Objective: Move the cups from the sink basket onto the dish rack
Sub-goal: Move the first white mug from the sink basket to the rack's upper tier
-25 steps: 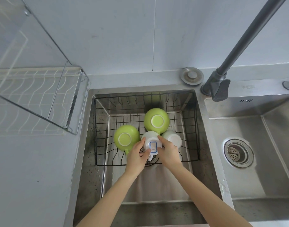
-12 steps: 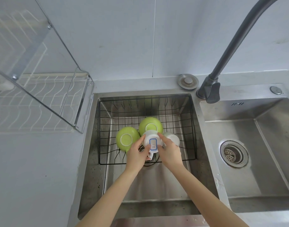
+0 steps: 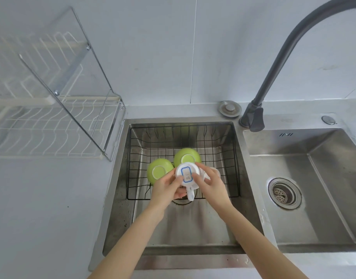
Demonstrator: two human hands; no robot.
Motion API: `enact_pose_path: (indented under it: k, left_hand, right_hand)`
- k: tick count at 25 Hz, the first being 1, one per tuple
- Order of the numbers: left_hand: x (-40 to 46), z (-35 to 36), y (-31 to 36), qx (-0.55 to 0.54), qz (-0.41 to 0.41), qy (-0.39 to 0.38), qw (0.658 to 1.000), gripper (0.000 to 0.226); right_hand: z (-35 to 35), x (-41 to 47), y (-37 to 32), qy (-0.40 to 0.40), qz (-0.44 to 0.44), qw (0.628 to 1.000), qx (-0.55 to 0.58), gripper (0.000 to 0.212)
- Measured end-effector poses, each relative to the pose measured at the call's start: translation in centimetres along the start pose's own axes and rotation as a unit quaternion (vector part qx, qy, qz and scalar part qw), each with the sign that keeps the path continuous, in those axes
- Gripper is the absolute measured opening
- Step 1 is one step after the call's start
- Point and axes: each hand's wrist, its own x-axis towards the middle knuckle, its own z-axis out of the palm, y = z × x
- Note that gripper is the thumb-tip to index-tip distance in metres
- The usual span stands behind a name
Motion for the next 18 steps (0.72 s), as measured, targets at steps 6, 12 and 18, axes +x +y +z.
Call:
enact_pose_path:
  k: [6, 12, 18]
  left_hand:
    - [-2.3, -1.5, 1.0, 0.057, 0.026, 0.025, 0.998, 0.025]
    - [-4.5, -3.5, 1.1, 0.006, 0.039, -0.002, 0.999, 0.039]
    - [-5.4, -7.6, 1.2, -0.013, 0.050, -0.004, 0.999, 0.033]
  right_hand:
    - [0.4, -1.9, -1.5, -0.012, -0.017, 1.000, 0.021, 0.039]
    - [1.8, -3.1, -2.4, -0.035, -0.013, 0.996, 0.081, 0.019]
    - [5.1, -4.5, -4.1, -0.045, -0.042, 0.997, 0.035, 0.024]
